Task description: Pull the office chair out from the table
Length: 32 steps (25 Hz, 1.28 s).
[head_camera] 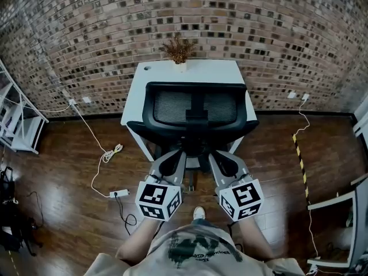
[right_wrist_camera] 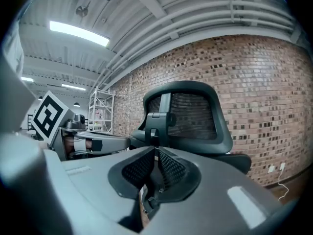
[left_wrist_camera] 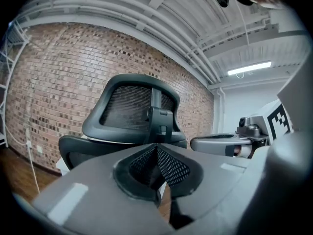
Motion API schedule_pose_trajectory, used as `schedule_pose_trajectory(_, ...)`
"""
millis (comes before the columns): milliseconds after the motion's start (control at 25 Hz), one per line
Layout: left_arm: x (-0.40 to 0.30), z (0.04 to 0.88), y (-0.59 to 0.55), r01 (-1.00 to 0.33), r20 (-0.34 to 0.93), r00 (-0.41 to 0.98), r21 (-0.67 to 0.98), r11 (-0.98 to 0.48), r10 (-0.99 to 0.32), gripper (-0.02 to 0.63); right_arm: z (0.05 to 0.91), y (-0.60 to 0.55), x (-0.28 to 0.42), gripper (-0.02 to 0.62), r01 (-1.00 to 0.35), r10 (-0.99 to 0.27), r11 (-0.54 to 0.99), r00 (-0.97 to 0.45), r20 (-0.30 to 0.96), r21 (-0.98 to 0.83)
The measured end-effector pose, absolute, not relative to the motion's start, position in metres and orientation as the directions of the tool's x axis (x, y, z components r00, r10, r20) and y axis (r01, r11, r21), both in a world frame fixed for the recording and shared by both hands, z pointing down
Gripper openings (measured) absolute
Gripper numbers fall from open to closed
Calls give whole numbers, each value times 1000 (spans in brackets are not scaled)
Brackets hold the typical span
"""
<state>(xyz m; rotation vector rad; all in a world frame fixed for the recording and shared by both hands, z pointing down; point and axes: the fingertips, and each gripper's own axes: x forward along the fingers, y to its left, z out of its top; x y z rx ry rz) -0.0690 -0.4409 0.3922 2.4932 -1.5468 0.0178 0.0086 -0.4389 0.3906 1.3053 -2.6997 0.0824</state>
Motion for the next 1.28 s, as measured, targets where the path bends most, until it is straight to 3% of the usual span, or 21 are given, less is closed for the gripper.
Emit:
schedule_pose_trajectory(280, -82, 378, -472, -884, 111, 455, 177, -433, -884, 23, 373, -476, 18, 49, -754, -749, 657, -652, 114, 6)
schedule_pose_trajectory(720, -130, 341, -511, -908, 18, 399, 148, -392, -917, 101, 346, -518, 37, 127, -697, -696, 717, -714, 75, 20)
schedule_pose_trajectory(1280, -192, 338, -563, -899, 34, 436, 46, -435, -899, 260, 335, -575, 87, 212, -700, -703, 711, -709, 56, 70)
